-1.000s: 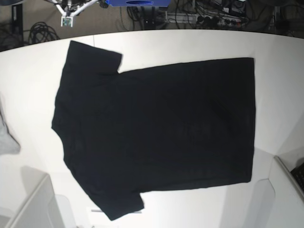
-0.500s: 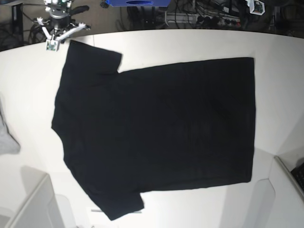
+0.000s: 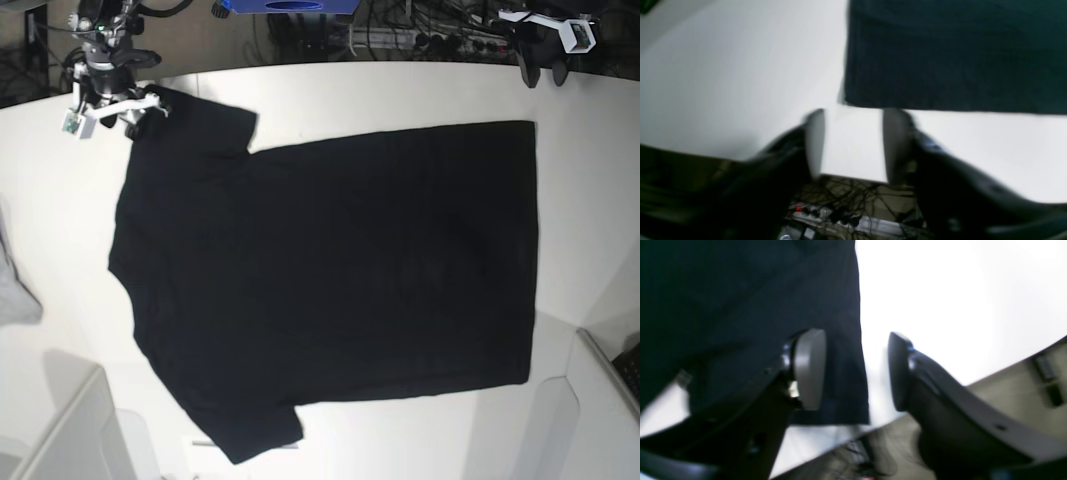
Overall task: Fold the T-shirt properly
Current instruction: 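Move right gripper to the shoulder corner of the black T-shirt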
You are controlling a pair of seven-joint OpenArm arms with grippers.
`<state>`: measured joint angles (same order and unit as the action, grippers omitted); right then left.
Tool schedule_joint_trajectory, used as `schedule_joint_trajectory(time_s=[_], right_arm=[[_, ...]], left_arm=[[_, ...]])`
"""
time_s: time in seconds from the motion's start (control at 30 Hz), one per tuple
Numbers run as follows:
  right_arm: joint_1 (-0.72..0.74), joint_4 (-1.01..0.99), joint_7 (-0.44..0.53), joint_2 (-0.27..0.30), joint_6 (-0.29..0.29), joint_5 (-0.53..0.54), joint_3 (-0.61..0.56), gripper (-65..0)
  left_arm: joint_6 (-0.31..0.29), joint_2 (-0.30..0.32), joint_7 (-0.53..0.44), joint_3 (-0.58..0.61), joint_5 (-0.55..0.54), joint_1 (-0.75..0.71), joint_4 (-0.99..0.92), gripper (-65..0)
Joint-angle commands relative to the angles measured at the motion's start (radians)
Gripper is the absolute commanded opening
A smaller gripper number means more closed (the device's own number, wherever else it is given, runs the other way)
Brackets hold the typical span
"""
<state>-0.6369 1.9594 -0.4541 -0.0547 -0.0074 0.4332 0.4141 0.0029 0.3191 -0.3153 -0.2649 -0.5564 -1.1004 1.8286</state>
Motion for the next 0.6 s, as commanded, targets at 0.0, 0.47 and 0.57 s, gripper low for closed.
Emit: schedule_joint_trajectory(time_s=[0.0, 0.47, 0.57], right_arm=[[0.001, 0.019, 0.004, 0.014, 0.002, 0.039, 0.018, -32.3], [0.142, -0.128, -0.286, 0.158, 0.004, 0.456, 0.162, -27.6], [0.159, -0.191, -0.294, 0.158, 0.005, 0.458, 0.156, -27.6]], left_arm=[[0.001, 0.024, -0.028, -0.004, -0.021, -0.016, 0.013, -25.0], [-0.142, 0.035, 0.031, -0.021, -0.222, 0.053, -0.077, -12.8], [-0.168, 0.030, 0.031, -0.049, -0.224, 0.053, -0.077, -13.3]])
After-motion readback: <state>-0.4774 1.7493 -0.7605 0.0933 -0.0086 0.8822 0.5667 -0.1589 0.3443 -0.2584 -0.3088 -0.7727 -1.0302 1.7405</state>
